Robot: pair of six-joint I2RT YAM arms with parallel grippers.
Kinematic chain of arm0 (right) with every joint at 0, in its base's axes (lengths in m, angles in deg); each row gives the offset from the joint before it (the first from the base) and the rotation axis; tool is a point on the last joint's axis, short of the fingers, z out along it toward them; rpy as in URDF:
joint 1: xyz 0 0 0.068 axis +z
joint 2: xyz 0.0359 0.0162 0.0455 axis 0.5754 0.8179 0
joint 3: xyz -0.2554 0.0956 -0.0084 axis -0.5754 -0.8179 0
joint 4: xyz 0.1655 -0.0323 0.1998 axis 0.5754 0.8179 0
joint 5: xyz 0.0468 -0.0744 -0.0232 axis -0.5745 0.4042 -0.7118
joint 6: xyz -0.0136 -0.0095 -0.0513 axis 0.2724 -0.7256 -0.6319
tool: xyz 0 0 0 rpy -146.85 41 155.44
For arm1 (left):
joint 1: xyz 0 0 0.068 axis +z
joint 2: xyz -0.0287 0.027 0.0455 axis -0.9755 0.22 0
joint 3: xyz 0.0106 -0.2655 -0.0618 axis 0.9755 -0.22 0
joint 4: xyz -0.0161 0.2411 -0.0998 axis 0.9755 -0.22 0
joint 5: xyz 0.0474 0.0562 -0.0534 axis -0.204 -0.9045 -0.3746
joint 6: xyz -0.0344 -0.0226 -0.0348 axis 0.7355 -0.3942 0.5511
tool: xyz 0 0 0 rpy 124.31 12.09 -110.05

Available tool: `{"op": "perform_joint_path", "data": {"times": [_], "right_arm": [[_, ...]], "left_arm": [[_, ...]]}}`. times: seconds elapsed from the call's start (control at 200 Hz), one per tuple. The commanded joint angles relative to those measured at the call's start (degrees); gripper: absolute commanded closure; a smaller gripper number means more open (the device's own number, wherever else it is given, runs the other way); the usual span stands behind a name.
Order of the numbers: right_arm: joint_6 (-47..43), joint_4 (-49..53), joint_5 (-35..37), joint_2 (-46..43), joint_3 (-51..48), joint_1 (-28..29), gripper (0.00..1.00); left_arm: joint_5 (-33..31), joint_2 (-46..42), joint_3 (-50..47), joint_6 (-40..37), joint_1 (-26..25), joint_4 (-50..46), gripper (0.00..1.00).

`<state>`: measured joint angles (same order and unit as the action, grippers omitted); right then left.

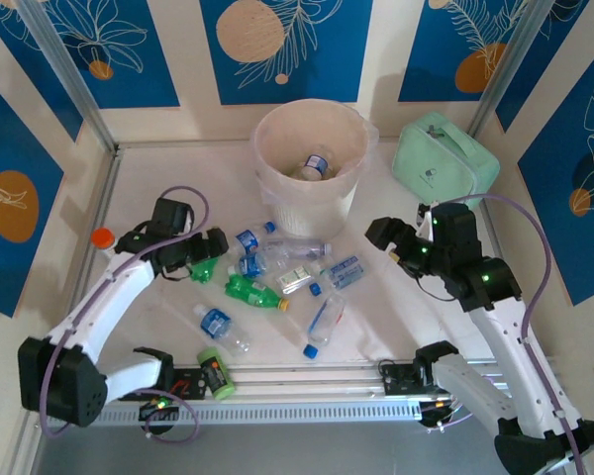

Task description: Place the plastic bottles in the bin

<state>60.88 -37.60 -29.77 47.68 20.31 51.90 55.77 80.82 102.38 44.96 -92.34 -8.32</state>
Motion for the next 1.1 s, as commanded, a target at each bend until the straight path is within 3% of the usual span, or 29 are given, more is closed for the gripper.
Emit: {"op": "perform_joint_path", "data": {"times": [0.0,0.16,0.65,1.095], "right_arm": [[0.44,-2.04,-2.28,-0.42,-0.93,0.88,0.11],[0.64,-1.88,-2.18,-0.67,-1.4,1.59,0.11],[0.24,-2.91,-3.15,1.0,-1.54,2.12,0.11],[-0.02,-1.71,-2.34,0.76,-0.82,2.07,0.1]], "left_arm": [[-2.72,1.96,-0.21,-1.41,0.94,4.53,0.0],[-4.97,5.06,-1.19,-2.64,2.14,6.03,0.0],[-2.5,9.85,-8.33,-1.8,3.65,11.41,0.06],[-1.54,18.65,-3.96,-3.64,4.43,13.49,0.17]]}}
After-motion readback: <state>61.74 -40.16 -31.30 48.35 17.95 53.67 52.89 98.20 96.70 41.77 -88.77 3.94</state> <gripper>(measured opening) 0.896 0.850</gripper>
